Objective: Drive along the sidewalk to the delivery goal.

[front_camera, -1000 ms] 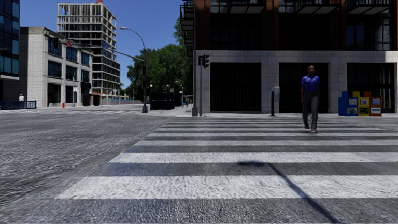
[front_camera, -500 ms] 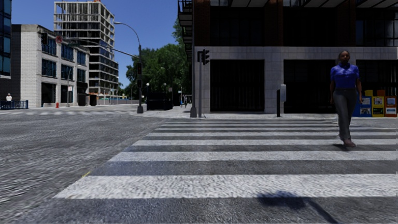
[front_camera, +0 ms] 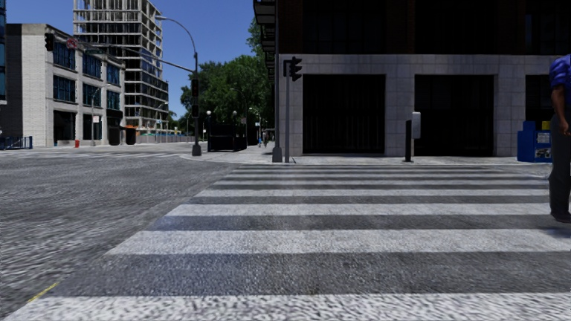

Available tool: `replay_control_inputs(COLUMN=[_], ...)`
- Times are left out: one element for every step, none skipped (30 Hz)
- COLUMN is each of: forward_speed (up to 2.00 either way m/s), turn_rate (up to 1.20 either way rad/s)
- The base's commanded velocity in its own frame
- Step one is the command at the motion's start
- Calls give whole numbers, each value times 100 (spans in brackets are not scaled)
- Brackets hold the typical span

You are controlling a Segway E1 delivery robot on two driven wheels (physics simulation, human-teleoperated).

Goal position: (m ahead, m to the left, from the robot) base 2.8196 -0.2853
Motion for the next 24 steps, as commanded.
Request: replay_control_inputs(forward_speed=[134, 132, 131, 131, 130, 129, 129, 129, 129, 129, 128, 128, 128, 128, 128, 128, 128, 128, 128, 128, 128, 128, 128, 128], turn_rate=[-5, -17, -22, -25, -26, -28, -30, -30, -33, -36, -38, -38, -44, -47, -49, -49, -50, -50, -50, -50, -50, -50, -50, -50])
